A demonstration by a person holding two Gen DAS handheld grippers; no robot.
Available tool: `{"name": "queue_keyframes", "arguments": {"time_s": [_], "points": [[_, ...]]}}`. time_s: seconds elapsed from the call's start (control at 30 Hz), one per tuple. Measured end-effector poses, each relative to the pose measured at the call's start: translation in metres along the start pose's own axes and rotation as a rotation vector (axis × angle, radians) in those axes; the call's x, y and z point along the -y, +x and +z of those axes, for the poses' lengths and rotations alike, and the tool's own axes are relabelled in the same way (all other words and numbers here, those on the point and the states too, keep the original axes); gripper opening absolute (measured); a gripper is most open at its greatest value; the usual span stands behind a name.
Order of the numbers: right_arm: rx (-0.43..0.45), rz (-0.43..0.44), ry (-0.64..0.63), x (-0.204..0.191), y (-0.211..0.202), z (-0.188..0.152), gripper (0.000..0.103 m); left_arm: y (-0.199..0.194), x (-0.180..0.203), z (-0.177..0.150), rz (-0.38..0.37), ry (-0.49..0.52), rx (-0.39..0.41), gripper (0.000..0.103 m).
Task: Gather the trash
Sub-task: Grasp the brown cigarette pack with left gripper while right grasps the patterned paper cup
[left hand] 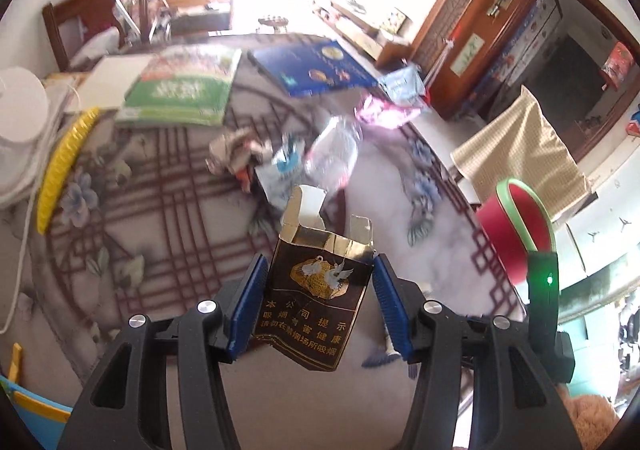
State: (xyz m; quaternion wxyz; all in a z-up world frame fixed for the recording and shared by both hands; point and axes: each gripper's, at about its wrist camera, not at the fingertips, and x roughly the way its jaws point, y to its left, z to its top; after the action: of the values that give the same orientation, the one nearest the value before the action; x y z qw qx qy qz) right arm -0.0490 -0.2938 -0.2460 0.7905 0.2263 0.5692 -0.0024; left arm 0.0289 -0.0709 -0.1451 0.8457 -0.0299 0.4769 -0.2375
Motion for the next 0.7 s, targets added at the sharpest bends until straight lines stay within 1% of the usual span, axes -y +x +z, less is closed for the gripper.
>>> {"name": "queue_keyframes", "arguments": {"time_s": [0.1, 0.23, 0.3, 0.47, 0.63, 0.7], "points": [[0.045, 0.004, -0.017, -0.003, -0.011, 0.004, 0.035, -0.002, 0.005, 0.004, 0.030, 0.028, 0.006, 0.052], [0.088, 0.006, -0.038, -0.006, -0.024, 0.008, 0.035, 0.000, 0.006, 0.004, 0.042, 0.024, 0.006, 0.052], [0.110, 0.011, -0.047, -0.009, -0.033, 0.011, 0.035, -0.002, 0.008, 0.005, 0.054, 0.025, 0.011, 0.050], [0.162, 0.016, -0.088, -0.018, -0.053, 0.020, 0.035, -0.003, 0.013, 0.009, 0.125, 0.043, 0.027, 0.050], [0.194, 0.044, -0.109, -0.023, -0.067, 0.025, 0.035, -0.005, 0.013, 0.011, 0.138, 0.024, 0.041, 0.050], [0.203, 0.044, -0.120, -0.025, -0.072, 0.027, 0.035, -0.004, 0.011, 0.011, 0.146, 0.019, 0.035, 0.051]]}}
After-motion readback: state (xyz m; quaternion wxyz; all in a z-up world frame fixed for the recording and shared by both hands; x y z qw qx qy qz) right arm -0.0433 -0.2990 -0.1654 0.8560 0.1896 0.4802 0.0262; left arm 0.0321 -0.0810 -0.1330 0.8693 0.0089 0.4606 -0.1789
